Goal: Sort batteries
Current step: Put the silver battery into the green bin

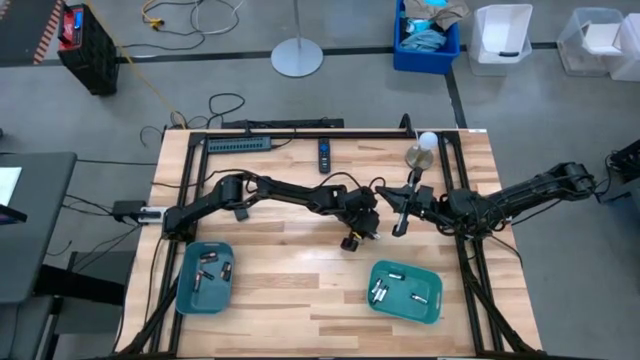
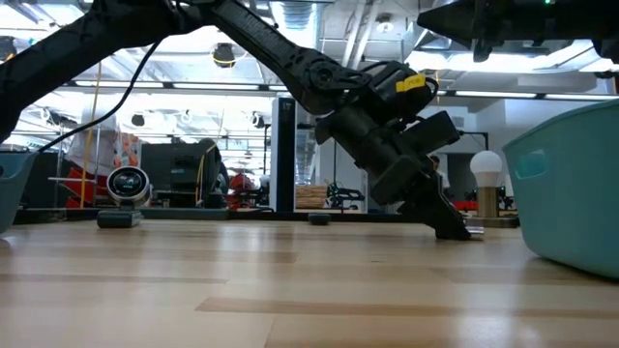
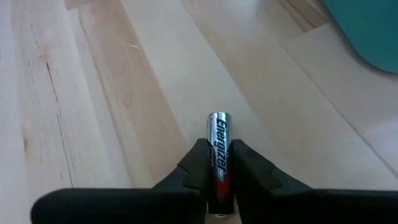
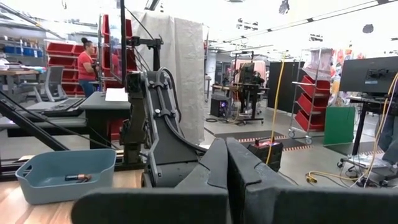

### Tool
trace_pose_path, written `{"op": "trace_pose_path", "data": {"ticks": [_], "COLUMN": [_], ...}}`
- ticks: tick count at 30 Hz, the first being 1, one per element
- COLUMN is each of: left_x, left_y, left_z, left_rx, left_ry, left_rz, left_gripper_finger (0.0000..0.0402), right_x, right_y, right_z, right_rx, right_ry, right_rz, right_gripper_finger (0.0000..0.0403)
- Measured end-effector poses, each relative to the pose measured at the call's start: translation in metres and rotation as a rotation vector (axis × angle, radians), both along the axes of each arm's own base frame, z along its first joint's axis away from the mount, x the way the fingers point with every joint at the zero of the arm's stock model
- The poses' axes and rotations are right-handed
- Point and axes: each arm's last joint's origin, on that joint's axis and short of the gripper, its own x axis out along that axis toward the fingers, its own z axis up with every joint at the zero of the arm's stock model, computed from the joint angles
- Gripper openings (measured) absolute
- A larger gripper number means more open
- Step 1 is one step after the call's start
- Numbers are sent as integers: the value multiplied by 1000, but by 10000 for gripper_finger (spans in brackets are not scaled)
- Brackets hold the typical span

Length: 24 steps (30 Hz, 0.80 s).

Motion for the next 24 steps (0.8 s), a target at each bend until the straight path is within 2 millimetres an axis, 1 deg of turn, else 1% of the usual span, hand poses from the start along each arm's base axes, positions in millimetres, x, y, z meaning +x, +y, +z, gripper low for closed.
{"op": "trace_pose_path", "data": {"ticks": [2,4,5,11,14,16,20,22,24], "left_x": [0,-1,-1,-4,-4,-2,0,0,1], "left_y": [0,0,0,6,4,-1,-13,-24,-40], "left_z": [4,13,14,35,52,63,75,83,91], "left_rx": [5,11,17,29,4,-33,-113,-146,-168], "left_ry": [-7,-26,-24,-51,-105,-151,-207,-241,-278], "left_rz": [5,9,15,43,20,-3,-54,-109,-184], "left_gripper_finger": [40,40,40,40,40,40,40,40,40], "right_x": [0,0,0,-2,-7,-13,-29,-38,-45], "right_y": [0,0,0,5,11,17,29,35,41], "right_z": [0,0,0,0,4,7,17,22,25], "right_rx": [0,0,0,-9,-23,-39,-62,-75,-88], "right_ry": [0,1,3,16,7,6,-3,-7,-4], "right_rz": [0,1,2,16,-11,-34,-108,-121,-118], "right_gripper_finger": [8,8,8,8,8,8,8,8,8]}}
